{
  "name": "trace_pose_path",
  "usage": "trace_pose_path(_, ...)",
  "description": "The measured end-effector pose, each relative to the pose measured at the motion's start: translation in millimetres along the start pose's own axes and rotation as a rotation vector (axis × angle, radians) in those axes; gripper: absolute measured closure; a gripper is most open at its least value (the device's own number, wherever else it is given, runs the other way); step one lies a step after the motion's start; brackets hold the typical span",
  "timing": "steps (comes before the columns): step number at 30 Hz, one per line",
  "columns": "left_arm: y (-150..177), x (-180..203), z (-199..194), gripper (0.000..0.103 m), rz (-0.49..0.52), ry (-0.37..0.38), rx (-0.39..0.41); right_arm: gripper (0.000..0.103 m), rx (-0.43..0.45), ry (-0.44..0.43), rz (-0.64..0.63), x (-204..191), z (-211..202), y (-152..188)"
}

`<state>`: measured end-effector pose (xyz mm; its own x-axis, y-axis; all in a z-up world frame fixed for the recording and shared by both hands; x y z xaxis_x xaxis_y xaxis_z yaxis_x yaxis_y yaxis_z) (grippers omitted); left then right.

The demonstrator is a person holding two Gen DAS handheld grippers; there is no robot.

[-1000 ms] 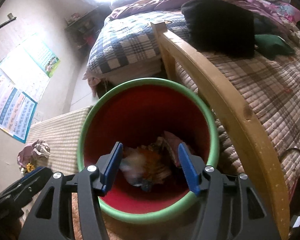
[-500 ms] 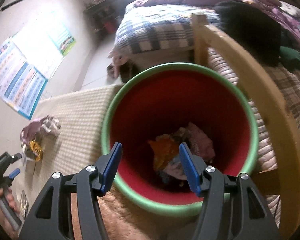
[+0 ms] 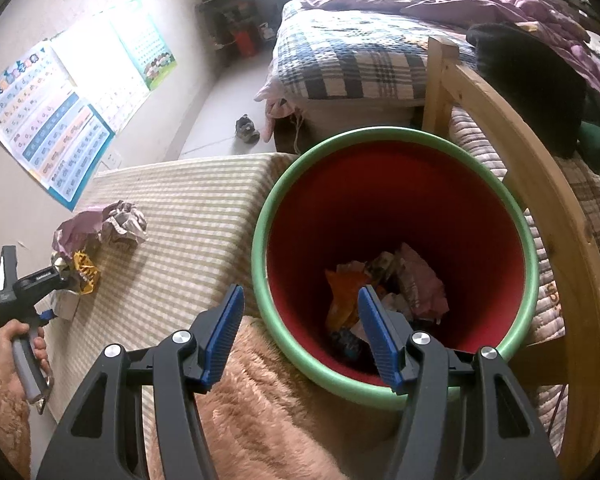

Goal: Collect trash
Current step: 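Grasp the white milk carton with the left tool and lift it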

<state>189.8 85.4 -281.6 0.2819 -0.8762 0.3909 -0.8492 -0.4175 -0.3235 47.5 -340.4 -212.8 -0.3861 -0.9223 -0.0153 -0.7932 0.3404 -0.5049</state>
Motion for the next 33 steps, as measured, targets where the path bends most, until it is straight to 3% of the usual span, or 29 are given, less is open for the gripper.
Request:
trace_pose_path(6,31,10,-20,0.044,0.072,0.059,-0.009,0.045,-0.010,-0.004,-0.042,-15,2,4)
trace_pose_path(13,110,27,-48,0.044,0.206,0.140,-0.085,0.045,-0.034,-0.015,-0.121,-43,9,12)
trace_pose_path(21,190,41,-51,0.045,0.380,0.163,-0.203,0.045,-0.024,-0.063,-0.240,-98,16,7)
trace_pose_path(28,184,44,-43,0.045,0.351,0.174,-0.215,0.045,0.043,-0.123,-0.364,-189,32,-26)
trace_pose_path(33,179,31,-54,0.045,0.309,0.183,-0.186,0.039,0.038,-0.156,-0.398,-247,48,-48)
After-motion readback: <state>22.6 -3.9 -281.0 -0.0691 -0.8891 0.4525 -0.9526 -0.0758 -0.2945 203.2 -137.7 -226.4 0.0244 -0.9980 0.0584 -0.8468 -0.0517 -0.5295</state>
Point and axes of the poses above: each gripper's, at about its wrist camera, not at the fingertips, and z roughly the way its jaws point, x to its right, y to its underside, the point moved 9 cm from there along z, roughly the way its jaws point, and after that the axes turned 15 degrees about y, right-handed, at the moved point
